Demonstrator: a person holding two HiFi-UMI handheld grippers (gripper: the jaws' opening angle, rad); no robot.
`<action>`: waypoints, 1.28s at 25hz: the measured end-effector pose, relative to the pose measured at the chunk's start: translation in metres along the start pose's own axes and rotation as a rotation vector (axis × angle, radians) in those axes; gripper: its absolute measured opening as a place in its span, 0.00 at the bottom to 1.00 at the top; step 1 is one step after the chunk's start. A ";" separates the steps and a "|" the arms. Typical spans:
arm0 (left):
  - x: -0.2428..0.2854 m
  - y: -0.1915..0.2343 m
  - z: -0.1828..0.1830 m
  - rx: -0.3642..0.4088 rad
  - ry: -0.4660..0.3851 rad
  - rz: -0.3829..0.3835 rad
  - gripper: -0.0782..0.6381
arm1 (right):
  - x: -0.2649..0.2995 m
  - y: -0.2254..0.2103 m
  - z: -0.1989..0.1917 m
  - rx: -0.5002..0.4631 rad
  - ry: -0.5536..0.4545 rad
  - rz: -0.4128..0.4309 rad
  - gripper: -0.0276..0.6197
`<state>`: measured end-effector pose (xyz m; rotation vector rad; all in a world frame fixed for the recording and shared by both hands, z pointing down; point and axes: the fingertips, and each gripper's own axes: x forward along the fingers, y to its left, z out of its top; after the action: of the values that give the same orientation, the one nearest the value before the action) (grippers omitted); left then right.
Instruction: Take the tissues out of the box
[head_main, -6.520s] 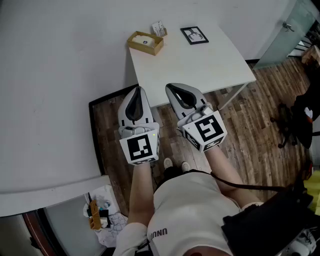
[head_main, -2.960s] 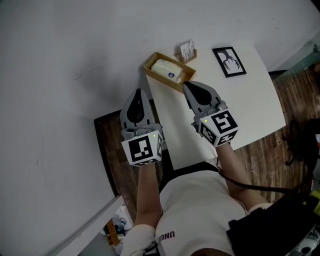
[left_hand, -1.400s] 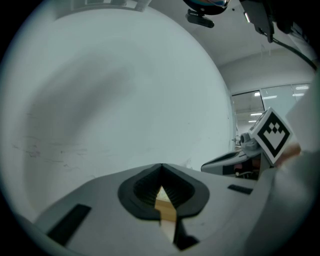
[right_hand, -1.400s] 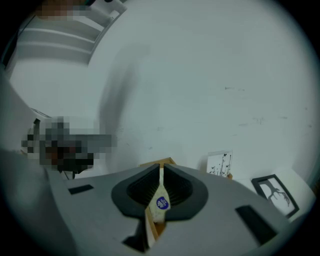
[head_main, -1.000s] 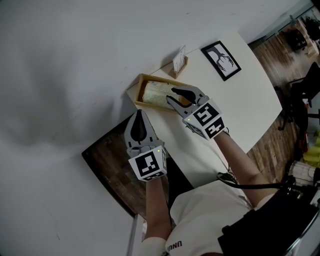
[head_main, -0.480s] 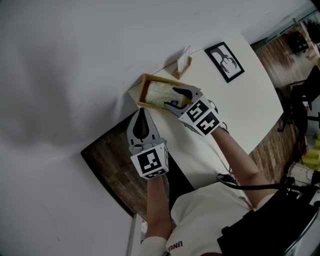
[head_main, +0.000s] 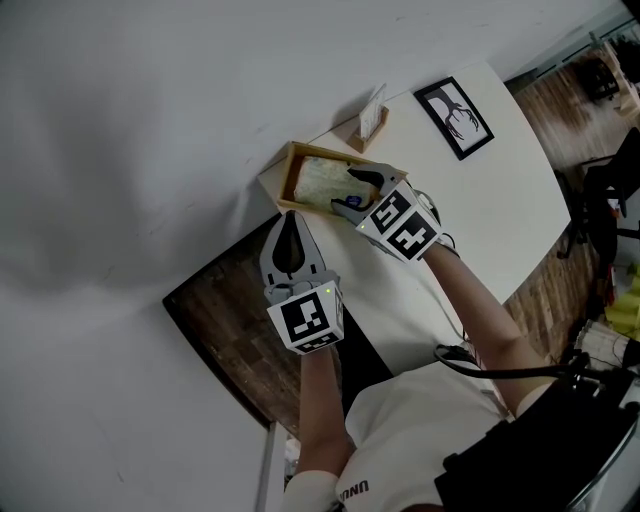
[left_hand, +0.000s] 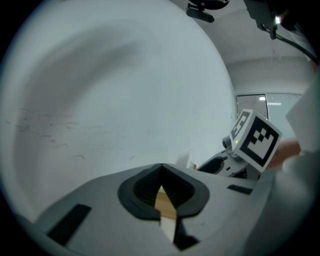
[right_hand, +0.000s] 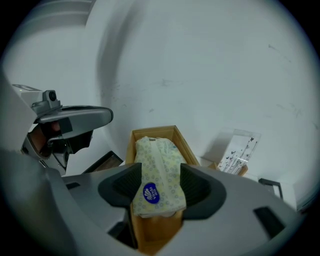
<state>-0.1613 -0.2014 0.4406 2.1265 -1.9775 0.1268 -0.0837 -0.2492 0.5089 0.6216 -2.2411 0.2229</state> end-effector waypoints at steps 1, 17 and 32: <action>0.000 -0.001 -0.001 0.002 0.001 -0.001 0.13 | 0.001 -0.001 -0.001 -0.003 0.007 0.000 0.44; -0.001 0.002 -0.008 -0.017 0.014 0.003 0.13 | 0.017 -0.003 -0.015 -0.060 0.123 -0.001 0.30; 0.005 -0.001 -0.012 -0.017 0.033 -0.010 0.13 | 0.014 0.003 -0.013 -0.099 0.115 0.029 0.12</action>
<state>-0.1586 -0.2028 0.4535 2.1099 -1.9424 0.1421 -0.0849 -0.2472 0.5283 0.5114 -2.1375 0.1572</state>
